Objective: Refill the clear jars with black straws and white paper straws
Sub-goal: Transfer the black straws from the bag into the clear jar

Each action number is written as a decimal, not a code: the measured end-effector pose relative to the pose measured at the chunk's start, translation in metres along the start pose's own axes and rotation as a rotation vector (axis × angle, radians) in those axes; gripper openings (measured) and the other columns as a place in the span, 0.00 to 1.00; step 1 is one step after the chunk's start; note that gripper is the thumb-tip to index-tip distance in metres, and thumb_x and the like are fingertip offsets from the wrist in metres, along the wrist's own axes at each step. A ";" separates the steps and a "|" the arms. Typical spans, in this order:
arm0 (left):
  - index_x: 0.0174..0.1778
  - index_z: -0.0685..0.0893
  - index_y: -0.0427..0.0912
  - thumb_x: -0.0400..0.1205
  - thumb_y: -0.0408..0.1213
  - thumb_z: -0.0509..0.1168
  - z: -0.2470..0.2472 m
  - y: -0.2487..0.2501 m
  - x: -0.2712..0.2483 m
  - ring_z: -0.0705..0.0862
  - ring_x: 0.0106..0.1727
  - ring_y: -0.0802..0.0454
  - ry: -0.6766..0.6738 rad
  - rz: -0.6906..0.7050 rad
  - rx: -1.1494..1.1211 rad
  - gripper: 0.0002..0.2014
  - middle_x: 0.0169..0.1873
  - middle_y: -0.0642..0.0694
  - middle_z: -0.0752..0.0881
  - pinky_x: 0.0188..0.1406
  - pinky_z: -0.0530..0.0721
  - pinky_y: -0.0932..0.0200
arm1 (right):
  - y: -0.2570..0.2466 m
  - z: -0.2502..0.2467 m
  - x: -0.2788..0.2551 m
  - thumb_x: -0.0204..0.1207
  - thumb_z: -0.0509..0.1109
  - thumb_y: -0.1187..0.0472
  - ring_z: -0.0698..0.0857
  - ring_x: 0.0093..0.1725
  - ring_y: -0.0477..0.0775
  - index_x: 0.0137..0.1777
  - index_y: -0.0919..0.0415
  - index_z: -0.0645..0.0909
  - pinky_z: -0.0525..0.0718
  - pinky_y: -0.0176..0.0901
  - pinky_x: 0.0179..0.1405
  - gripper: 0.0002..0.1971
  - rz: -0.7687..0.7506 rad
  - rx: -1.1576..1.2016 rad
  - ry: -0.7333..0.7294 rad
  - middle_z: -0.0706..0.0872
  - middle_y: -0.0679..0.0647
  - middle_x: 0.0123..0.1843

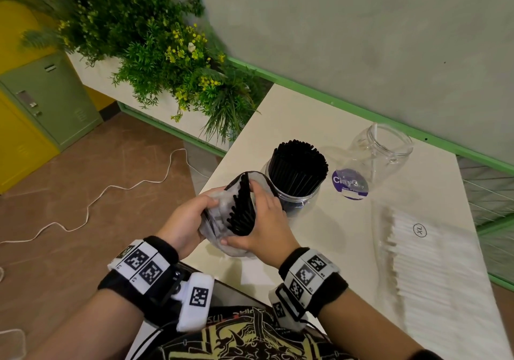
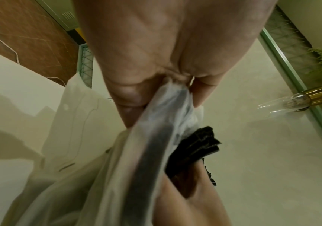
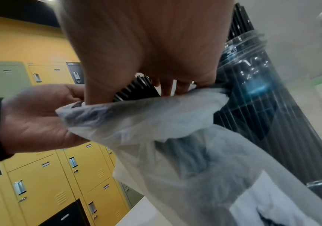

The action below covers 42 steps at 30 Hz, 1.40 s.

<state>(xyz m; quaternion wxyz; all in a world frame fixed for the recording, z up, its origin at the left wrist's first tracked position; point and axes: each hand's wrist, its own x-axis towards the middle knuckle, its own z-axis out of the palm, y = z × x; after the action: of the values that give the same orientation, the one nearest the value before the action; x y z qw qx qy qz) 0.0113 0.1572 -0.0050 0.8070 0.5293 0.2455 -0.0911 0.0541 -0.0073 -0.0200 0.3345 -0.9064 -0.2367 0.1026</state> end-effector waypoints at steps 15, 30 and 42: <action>0.69 0.80 0.52 0.77 0.14 0.45 -0.006 0.011 -0.005 0.88 0.36 0.43 -0.246 -0.018 0.016 0.35 0.57 0.33 0.88 0.36 0.89 0.54 | 0.012 -0.008 0.003 0.62 0.77 0.49 0.66 0.76 0.48 0.78 0.38 0.56 0.67 0.56 0.78 0.46 -0.030 0.256 -0.120 0.70 0.45 0.75; 0.73 0.76 0.53 0.75 0.13 0.43 0.005 0.013 -0.008 0.89 0.43 0.43 -0.256 0.000 -0.063 0.39 0.63 0.36 0.85 0.31 0.88 0.53 | 0.004 0.000 -0.001 0.63 0.82 0.55 0.65 0.76 0.51 0.83 0.50 0.54 0.63 0.51 0.77 0.52 -0.025 0.110 0.010 0.70 0.52 0.74; 0.72 0.77 0.51 0.75 0.13 0.44 0.001 0.015 -0.002 0.88 0.46 0.42 -0.163 0.056 -0.005 0.38 0.59 0.36 0.87 0.34 0.89 0.53 | 0.013 -0.008 0.004 0.67 0.77 0.67 0.83 0.53 0.43 0.60 0.56 0.76 0.80 0.37 0.58 0.22 -0.104 0.433 0.112 0.84 0.47 0.51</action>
<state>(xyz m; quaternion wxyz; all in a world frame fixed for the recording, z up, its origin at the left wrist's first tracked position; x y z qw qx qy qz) 0.0158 0.1622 0.0087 0.8279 0.5247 0.1644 -0.1104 0.0649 -0.0185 -0.0222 0.5387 -0.8043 -0.2367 0.0829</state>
